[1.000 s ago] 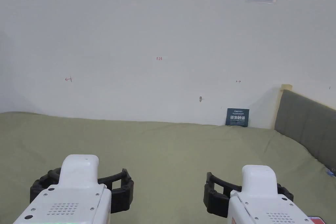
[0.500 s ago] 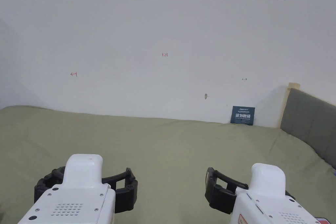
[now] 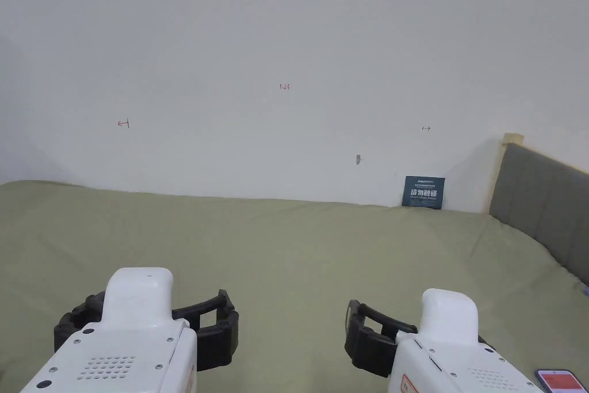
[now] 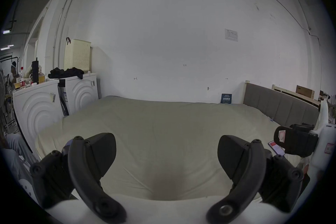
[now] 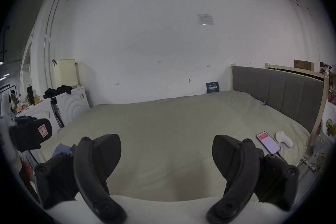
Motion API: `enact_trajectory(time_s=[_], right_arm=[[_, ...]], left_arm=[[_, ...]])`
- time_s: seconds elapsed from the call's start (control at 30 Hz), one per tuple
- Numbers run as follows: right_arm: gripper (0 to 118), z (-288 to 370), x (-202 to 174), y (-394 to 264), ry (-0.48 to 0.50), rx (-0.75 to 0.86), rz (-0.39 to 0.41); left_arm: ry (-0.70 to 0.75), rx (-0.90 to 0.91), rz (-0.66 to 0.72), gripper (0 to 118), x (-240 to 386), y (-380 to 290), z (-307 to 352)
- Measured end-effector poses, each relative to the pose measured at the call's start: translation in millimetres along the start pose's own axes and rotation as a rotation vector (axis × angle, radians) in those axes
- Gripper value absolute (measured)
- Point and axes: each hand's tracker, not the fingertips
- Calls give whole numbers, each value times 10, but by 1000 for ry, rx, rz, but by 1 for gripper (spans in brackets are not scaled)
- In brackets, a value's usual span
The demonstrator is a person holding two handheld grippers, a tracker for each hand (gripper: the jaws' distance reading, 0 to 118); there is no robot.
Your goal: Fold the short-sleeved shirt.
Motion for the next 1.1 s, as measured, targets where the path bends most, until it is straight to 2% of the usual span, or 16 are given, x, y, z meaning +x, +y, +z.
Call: enact_trajectory(time_s=[0.1, 0.5, 0.63, 1.1], right_arm=[[106, 5, 12, 58, 20, -25, -24], [105, 7, -25, 214, -41, -9, 60], [106, -22, -14, 225, -71, -22, 55], [105, -16, -2, 313, -72, -28, 70]], left_arm=[[-1, -7, -3, 114, -8, -10, -12], [-9, -13, -3, 114, 21, 7, -46], [-17, -7, -7, 114, 41, 40, -50], [-26, -16, -6, 114, 46, 74, -99]])
